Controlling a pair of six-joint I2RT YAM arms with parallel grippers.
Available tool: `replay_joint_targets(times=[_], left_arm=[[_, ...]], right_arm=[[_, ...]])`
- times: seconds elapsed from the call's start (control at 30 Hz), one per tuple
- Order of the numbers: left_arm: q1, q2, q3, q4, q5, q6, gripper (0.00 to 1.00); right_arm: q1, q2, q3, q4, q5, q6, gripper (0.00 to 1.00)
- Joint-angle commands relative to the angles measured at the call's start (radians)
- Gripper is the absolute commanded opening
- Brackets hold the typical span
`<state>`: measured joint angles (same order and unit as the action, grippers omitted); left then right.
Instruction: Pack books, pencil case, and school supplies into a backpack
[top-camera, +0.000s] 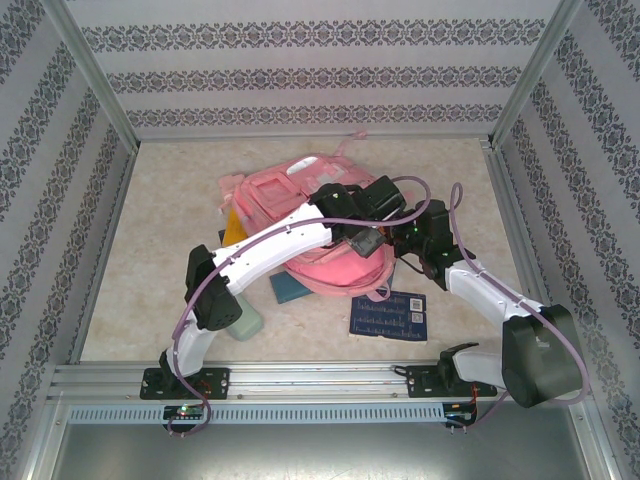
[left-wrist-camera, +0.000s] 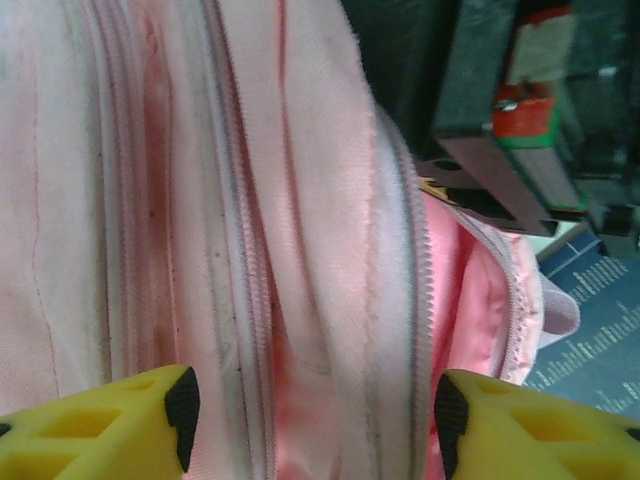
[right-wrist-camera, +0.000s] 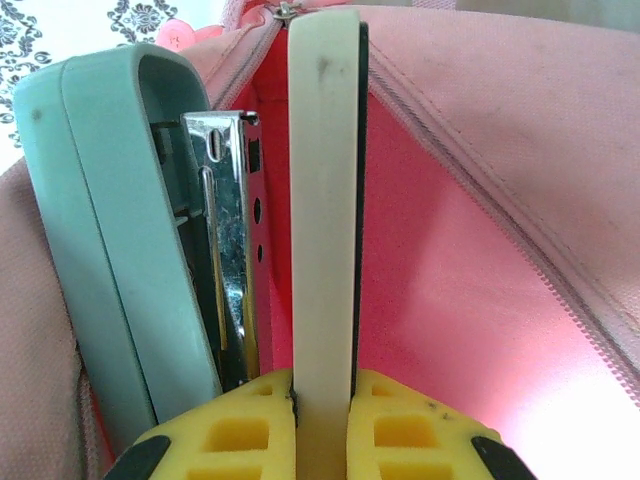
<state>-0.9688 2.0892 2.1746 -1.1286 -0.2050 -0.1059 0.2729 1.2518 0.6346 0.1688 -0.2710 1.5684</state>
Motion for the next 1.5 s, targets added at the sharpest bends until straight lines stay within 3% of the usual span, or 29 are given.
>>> replay_joint_targets(times=[0.0,0.13,0.23,0.43,0.6,0.7,0.9,1.13,1.47], left_arm=[[-0.007,0.009,-0.034,0.05,-0.099,0.004,0.54],[-0.002,-0.003,-0.041,0.067,-0.09,0.013,0.16],[0.011,-0.019,-0.043,0.08,-0.04,0.017,0.0],[0.08,-0.063,-0.007,0.058,0.036,0.005,0.0],[0.129,-0.061,0.144,-0.043,0.089,0.035,0.0],[0.14,-0.045,0.249,-0.098,0.064,0.069,0.0],[0.185,-0.095,0.265,-0.073,0.102,0.067,0.0],[0.191,-0.112,0.269,-0.022,0.076,0.105,0.0],[0.208,-0.092,0.288,0.034,0.105,0.096,0.0]], right_arm=[[0.011,-0.039,0.01,0.091,-0.01,0.001,0.0],[0.01,-0.05,0.005,0.081,-0.004,-0.01,0.0],[0.011,-0.058,0.001,0.066,0.005,-0.017,0.0],[0.008,-0.086,-0.007,0.024,0.012,-0.079,0.0],[0.02,-0.112,-0.037,0.009,0.024,-0.159,0.0],[0.057,-0.13,-0.05,-0.015,0.061,-0.211,0.0],[0.16,-0.103,-0.037,-0.033,0.139,-0.28,0.0],[0.231,0.066,0.082,0.017,0.118,-0.217,0.0],[0.32,0.287,0.255,0.107,0.216,0.01,0.0]])
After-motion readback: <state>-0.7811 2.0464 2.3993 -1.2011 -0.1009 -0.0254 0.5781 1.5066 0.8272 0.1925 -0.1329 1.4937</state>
